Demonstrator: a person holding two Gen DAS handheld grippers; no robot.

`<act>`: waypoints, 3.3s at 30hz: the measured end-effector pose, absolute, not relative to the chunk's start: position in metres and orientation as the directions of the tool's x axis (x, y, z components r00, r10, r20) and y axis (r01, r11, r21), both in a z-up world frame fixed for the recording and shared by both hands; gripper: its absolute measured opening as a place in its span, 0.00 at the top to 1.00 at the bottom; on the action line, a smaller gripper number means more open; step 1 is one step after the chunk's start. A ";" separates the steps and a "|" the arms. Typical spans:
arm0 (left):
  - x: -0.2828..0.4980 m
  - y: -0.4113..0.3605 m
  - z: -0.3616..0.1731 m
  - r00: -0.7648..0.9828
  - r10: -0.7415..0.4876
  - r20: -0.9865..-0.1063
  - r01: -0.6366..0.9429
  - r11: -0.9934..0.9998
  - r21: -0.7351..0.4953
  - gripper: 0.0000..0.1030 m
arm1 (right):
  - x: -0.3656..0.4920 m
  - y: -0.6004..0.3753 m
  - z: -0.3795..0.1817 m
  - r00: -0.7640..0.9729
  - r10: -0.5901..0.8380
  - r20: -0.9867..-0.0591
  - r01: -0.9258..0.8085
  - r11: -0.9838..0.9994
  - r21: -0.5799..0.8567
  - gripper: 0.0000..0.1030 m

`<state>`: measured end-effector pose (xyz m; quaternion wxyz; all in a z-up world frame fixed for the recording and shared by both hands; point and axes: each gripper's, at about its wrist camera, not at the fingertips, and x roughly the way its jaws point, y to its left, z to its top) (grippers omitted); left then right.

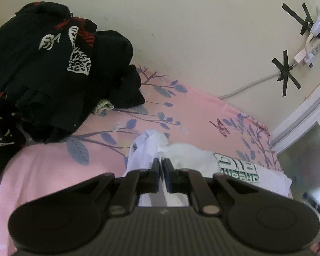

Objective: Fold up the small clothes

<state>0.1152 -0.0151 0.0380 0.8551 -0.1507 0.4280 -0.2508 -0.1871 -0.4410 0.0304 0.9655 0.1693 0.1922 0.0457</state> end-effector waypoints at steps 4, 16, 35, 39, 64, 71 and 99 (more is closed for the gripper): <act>0.115 -0.014 0.037 0.509 -0.559 -0.655 0.300 0.828 -0.474 0.95 | -0.201 -0.429 0.016 0.898 0.160 -0.409 -0.045 0.960 0.276 0.33; 0.106 -0.018 0.040 0.525 -0.548 -0.651 0.338 0.836 -0.431 0.95 | -0.221 -0.436 0.004 0.846 0.195 -0.496 -0.079 0.966 0.246 0.53; 0.090 0.002 0.052 0.565 -0.565 -0.602 0.308 0.821 -0.481 0.95 | -0.224 -0.455 0.043 0.942 0.274 -0.196 -0.192 0.915 0.355 1.00; 0.100 0.008 0.049 0.571 -0.543 -0.615 0.255 0.830 -0.496 0.95 | -0.196 -0.489 0.040 0.977 0.076 -0.199 0.023 0.890 0.454 1.00; 0.034 0.018 0.008 0.431 -0.541 -0.722 0.389 0.834 -0.393 0.90 | -0.240 -0.456 -0.023 0.877 -0.048 -0.479 0.293 0.843 0.452 1.00; 0.029 0.030 0.023 0.536 -0.491 -0.687 0.357 0.869 -0.343 0.63 | -0.256 -0.448 -0.004 0.891 -0.170 -0.420 0.326 0.885 0.333 0.64; 0.057 -0.092 -0.014 0.661 -0.469 -0.586 0.543 0.838 -0.057 0.62 | -0.121 -0.418 -0.039 0.888 0.040 -0.457 0.203 0.859 0.470 1.00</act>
